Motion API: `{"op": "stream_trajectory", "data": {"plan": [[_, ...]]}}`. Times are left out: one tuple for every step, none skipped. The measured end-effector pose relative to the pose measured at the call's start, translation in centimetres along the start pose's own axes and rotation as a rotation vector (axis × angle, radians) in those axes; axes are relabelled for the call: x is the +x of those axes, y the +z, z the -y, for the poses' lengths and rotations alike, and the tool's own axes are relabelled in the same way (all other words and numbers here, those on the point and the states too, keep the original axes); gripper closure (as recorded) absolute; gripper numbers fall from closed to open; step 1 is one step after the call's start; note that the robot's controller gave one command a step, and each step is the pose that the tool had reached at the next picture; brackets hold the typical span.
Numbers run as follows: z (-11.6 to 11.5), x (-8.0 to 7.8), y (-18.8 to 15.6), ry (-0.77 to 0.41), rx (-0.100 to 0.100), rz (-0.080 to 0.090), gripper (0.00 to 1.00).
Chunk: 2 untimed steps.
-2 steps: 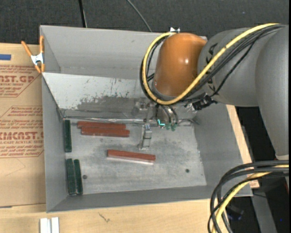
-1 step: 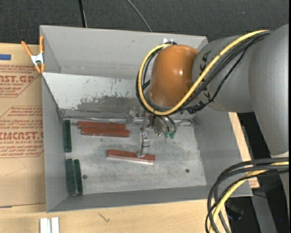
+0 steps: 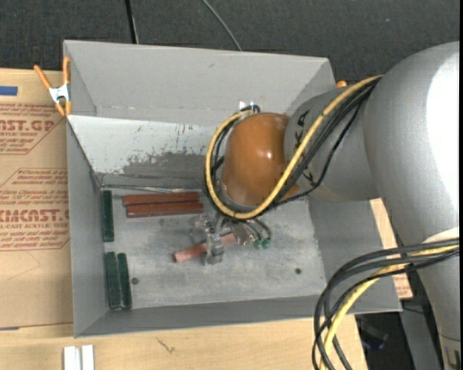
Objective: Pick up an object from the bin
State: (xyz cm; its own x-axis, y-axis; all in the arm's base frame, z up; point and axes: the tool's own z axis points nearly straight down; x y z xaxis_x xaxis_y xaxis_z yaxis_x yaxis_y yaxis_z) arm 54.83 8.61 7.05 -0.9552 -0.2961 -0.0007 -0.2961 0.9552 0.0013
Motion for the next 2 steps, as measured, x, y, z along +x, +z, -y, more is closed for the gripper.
{"op": "stream_trajectory", "data": {"plan": [[0.0, 0.0, 0.0, 0.000, 0.000, 0.000, 1.00], [-3.5, -1.2, -19.4, 0.012, 0.002, 0.011, 1.00]]}}
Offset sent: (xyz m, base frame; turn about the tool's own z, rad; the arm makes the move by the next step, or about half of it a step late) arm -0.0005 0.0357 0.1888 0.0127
